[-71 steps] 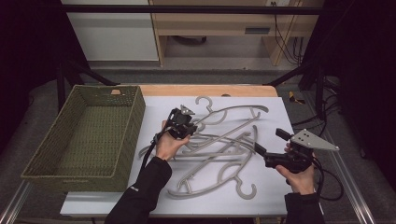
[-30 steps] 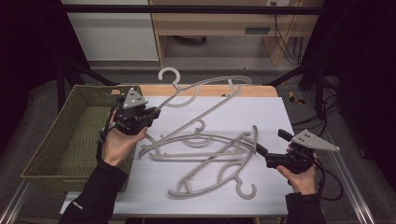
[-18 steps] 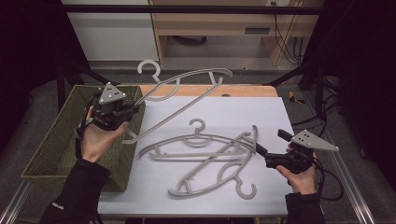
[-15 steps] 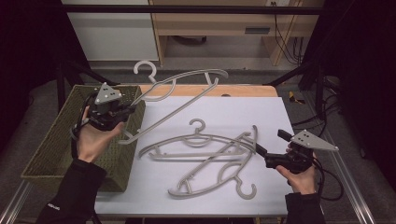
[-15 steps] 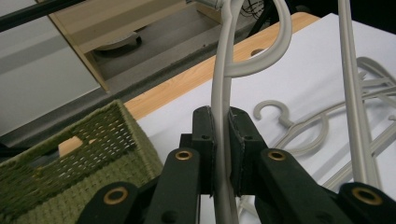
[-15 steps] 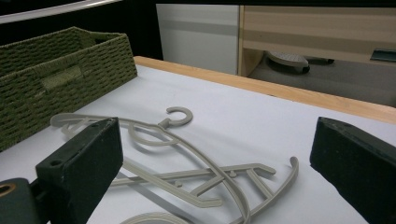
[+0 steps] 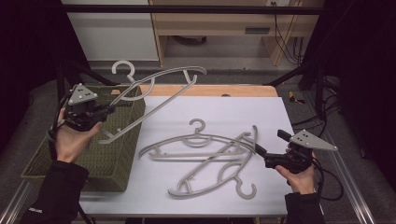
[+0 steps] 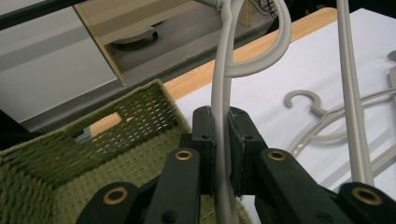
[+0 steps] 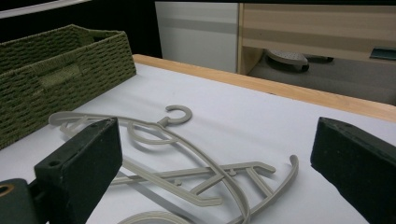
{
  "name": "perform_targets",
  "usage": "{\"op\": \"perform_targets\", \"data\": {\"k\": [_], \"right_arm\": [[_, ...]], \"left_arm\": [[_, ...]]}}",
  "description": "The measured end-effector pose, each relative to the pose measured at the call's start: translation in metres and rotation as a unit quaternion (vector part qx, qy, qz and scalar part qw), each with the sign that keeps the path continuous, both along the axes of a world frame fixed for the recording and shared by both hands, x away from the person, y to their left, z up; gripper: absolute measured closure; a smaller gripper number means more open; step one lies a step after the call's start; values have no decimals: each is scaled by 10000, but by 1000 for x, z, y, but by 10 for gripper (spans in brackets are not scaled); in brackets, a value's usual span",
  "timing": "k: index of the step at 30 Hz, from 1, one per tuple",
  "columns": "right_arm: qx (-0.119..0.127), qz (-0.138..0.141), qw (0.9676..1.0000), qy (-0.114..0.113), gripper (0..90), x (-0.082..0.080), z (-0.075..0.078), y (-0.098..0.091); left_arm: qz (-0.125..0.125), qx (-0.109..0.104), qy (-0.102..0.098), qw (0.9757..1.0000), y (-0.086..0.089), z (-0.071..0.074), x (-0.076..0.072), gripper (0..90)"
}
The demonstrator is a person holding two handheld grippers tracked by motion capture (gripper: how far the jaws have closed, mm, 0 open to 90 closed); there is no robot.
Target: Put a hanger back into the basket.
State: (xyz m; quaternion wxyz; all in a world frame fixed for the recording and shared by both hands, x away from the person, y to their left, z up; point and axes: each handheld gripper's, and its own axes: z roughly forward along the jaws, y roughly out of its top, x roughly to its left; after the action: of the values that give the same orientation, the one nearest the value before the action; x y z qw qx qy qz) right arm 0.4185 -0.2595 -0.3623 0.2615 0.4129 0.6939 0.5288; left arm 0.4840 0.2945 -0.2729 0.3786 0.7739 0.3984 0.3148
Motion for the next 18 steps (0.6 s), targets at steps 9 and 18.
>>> {"op": "perform_targets", "data": {"k": [9, 18], "right_arm": [[0, 13, 10000, 10, 24, 1, -1, 2], [-21, 43, 10000, 28, 23, 1, -1, 3]], "left_arm": [[247, -113, 15, 9996, 41, -7, -2, 821], [440, -41, 33, 9990, 72, -13, -7, 820]]}}
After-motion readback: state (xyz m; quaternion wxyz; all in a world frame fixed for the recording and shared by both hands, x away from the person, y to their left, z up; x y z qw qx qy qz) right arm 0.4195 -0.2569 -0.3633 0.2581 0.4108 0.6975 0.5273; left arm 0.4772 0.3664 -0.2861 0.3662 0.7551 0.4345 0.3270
